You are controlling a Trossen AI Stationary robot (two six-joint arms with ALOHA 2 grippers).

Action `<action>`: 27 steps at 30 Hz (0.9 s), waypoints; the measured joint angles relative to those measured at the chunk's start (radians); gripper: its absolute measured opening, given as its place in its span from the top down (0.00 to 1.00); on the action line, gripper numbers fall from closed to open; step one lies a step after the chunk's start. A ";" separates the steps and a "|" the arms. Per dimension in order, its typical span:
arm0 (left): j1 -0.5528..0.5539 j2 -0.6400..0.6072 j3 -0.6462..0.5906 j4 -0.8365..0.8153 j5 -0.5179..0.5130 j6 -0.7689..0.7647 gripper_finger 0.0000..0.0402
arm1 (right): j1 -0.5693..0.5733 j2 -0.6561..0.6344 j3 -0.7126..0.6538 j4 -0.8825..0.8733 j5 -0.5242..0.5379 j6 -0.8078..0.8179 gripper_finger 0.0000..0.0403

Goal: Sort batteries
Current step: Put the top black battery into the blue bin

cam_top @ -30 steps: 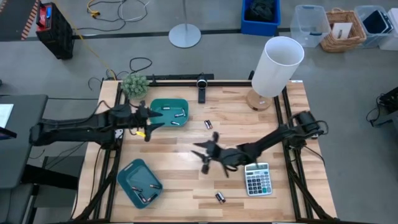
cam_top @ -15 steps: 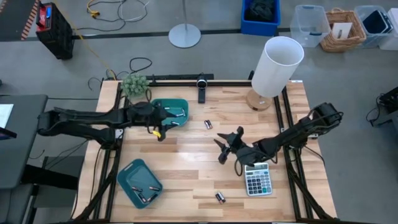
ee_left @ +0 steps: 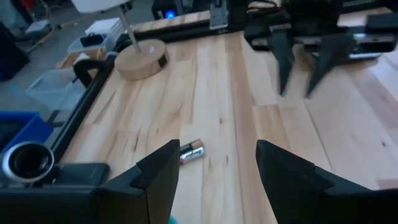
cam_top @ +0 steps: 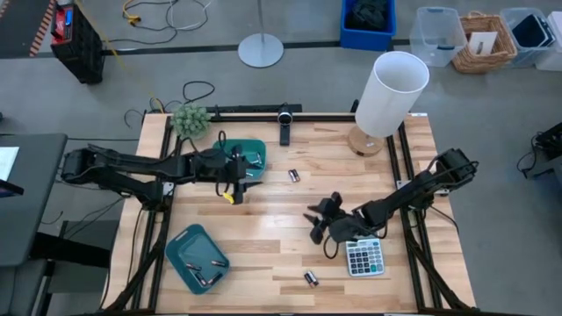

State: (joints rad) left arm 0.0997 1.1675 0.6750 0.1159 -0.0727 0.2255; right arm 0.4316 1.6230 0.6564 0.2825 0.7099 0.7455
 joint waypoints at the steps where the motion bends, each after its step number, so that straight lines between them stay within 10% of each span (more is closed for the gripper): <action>1: -0.004 0.000 0.000 0.002 0.000 0.002 0.49 | 0.000 0.000 0.009 0.000 -0.052 -0.019 0.60; 17: -0.081 0.000 0.000 0.026 0.007 0.074 0.49 | 0.060 0.000 0.222 -0.566 -0.223 0.131 0.60; 27: -0.080 0.000 0.000 0.026 -0.036 0.108 0.49 | 0.169 0.000 0.251 -0.628 -0.225 0.272 0.60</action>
State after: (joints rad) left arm 0.0193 1.1675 0.6746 0.1417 -0.1090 0.3332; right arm 0.6006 1.6234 0.9077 -0.3458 0.4850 1.0175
